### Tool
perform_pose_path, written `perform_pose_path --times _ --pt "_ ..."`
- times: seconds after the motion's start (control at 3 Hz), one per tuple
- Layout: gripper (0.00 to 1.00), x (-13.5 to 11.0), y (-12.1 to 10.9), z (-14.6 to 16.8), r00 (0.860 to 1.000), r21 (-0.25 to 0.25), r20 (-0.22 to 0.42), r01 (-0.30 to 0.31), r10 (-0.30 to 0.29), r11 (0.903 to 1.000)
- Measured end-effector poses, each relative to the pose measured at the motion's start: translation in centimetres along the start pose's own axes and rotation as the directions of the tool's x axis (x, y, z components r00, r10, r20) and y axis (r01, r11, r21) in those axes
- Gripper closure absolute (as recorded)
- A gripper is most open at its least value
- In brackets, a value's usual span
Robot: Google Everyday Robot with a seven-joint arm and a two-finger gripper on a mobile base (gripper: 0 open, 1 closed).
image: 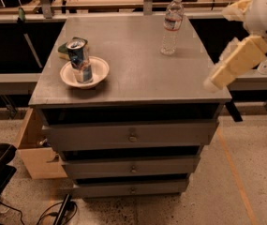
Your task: Pick redbull can from paper bowl and place on counter
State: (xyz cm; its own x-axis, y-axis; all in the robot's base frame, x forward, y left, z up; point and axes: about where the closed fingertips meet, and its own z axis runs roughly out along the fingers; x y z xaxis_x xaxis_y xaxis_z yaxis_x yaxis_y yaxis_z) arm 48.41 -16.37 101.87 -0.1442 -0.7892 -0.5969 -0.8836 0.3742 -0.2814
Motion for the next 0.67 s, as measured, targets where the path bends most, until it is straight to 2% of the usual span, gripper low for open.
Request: perform_pose_path --times 0.33,0.67 --pt "0.0 -7.1 -1.3 1.4 0.964 -0.006 0.265 0.005 -0.003 1.0" --pt "0.0 -12.7 -1.3 2.3 0.894 -0.077 0.447 -0.006 0.04 0.997"
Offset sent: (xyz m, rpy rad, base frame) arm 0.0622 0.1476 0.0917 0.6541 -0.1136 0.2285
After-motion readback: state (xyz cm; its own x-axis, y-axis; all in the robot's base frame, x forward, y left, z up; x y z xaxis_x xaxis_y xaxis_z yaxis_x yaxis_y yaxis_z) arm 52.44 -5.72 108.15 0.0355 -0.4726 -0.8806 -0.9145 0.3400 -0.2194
